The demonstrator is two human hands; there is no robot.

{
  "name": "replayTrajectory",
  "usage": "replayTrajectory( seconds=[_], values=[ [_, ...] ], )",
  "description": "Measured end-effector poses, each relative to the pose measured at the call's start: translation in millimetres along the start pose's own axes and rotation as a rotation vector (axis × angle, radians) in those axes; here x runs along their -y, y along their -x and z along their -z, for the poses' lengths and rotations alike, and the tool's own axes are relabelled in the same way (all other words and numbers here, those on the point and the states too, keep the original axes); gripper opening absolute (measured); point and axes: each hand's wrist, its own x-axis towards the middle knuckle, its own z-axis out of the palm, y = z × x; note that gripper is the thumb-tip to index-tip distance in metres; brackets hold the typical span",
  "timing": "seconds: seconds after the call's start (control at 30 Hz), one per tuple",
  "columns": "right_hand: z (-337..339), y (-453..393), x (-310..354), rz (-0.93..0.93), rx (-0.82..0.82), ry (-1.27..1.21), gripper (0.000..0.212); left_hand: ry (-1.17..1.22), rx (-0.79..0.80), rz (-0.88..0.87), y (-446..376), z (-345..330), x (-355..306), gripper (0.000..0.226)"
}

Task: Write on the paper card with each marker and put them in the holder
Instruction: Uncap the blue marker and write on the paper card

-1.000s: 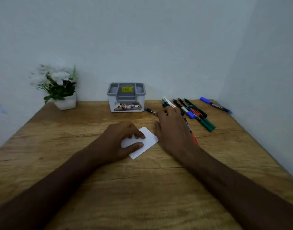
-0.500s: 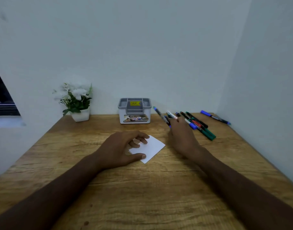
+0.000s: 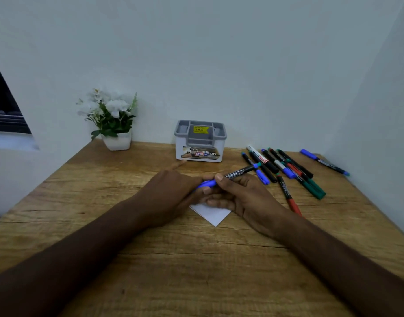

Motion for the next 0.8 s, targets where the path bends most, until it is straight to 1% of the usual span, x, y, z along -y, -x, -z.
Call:
replayTrajectory(
  seconds=[0.07, 0.13, 0.23, 0.27, 0.33, 0.4, 0.47, 0.7, 0.8],
  values=[
    [1.8, -1.8, -0.1, -0.01, 0.054, -0.035, 0.032, 0.017, 0.001, -0.017, -0.9, -0.4, 3.5, 0.062],
    [2.5, -1.7, -1.2, -0.021, 0.073, -0.061, 0.034, 0.045, -0.005, -0.026, -0.3, -0.8, 7.1, 0.063],
    [2.1, -0.7, -1.6, -0.023, 0.093, -0.077, 0.035, 0.089, 0.014, -0.031, 1.0, 1.7, 13.1, 0.075],
    [1.2, -0.2, -0.9, -0.027, 0.101, -0.077, 0.035, 0.112, 0.029, -0.034, 1.8, 3.0, 14.7, 0.075],
    [-0.8, 0.0, 0.1, -0.043, 0.116, -0.071, 0.038, 0.157, 0.052, -0.029, 3.2, 5.2, 17.6, 0.067],
    [-2.1, -0.1, 0.3, -0.055, 0.118, -0.063, 0.039, 0.216, 0.046, -0.034, 4.1, 5.3, 19.6, 0.053],
    [-3.7, 0.2, 0.6, -0.057, 0.114, -0.048, 0.035, 0.259, 0.043, -0.044, 5.1, 5.2, 20.1, 0.04],
    [-2.3, 0.7, 0.7, -0.06, 0.164, -0.044, 0.032, 0.321, 0.063, -0.049, 5.2, 4.2, 22.8, 0.033],
    [2.5, 2.6, 2.5, -0.074, 0.176, -0.14, 0.034, 0.401, 0.068, -0.024, 7.9, 3.2, 27.8, 0.036]
  ],
)
